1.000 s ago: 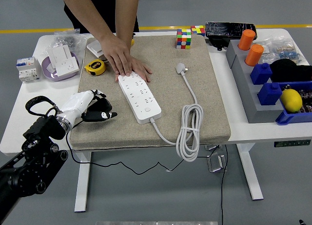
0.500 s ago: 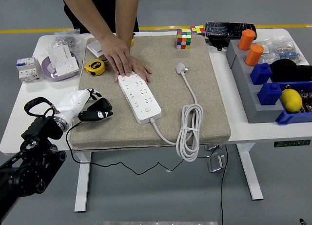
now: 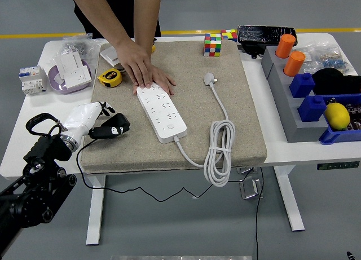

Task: Pick up the plug,place it near the board,insert it into the board,press the button

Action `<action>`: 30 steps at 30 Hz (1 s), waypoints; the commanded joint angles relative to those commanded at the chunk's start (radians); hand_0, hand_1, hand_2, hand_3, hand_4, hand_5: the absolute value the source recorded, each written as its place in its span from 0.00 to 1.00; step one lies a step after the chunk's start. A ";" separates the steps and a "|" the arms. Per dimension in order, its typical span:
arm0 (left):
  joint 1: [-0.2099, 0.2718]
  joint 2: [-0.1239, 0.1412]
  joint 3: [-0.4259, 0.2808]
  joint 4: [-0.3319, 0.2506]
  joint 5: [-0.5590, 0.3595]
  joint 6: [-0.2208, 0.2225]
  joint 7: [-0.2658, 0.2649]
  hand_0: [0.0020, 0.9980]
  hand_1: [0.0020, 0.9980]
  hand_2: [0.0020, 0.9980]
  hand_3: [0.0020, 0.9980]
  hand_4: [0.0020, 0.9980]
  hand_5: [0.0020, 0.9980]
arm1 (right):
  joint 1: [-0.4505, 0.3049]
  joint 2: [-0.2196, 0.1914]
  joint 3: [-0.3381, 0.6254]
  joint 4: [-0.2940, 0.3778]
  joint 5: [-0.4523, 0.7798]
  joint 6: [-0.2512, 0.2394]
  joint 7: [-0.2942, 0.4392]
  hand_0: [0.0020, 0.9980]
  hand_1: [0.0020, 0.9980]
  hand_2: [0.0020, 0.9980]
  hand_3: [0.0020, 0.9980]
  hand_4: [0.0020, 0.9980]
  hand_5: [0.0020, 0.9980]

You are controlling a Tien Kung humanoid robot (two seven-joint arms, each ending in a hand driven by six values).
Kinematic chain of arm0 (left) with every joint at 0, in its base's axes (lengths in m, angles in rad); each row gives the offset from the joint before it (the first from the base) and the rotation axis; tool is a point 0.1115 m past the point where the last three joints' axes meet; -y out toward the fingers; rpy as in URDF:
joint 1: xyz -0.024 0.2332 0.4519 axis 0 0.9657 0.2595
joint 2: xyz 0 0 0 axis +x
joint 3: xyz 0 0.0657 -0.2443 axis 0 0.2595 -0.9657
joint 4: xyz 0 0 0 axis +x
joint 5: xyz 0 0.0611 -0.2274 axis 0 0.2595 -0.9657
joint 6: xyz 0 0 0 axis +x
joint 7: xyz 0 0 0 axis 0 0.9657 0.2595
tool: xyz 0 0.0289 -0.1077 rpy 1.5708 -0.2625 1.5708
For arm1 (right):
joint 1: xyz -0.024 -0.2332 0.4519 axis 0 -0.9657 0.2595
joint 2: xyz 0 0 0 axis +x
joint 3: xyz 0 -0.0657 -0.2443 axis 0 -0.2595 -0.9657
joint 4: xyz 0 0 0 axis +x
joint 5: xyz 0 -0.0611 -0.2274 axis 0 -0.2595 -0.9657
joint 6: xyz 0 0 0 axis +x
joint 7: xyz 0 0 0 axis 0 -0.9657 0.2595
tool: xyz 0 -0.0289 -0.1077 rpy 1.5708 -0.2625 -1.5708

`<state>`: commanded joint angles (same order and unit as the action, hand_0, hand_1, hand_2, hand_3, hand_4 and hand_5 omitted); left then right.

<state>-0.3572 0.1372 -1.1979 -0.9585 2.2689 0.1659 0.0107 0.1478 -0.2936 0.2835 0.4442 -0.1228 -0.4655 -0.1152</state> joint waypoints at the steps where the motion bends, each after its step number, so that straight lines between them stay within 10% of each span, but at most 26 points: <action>1: 0.000 0.000 0.001 0.001 0.000 -0.001 0.000 0.51 0.63 0.52 0.60 1.00 0.68 | 0.000 0.000 0.000 0.000 0.000 0.000 0.000 0.90 0.83 0.79 0.80 1.00 1.00; 22: -0.014 -0.006 0.011 0.047 0.000 0.030 -0.031 0.49 0.59 0.45 0.52 1.00 0.69 | -0.002 -0.002 -0.002 0.001 0.004 0.000 0.002 0.90 0.83 0.79 0.80 1.00 1.00; 30: -0.014 -0.007 0.009 0.051 0.000 0.038 -0.035 0.42 0.43 0.38 0.44 1.00 0.62 | -0.003 -0.002 -0.004 0.001 0.006 0.000 0.004 0.90 0.83 0.78 0.80 1.00 1.00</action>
<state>-0.3715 0.1306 -1.1888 -0.9072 2.2689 0.2034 -0.0240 0.1447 -0.2958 0.2799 0.4449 -0.1166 -0.4655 -0.1114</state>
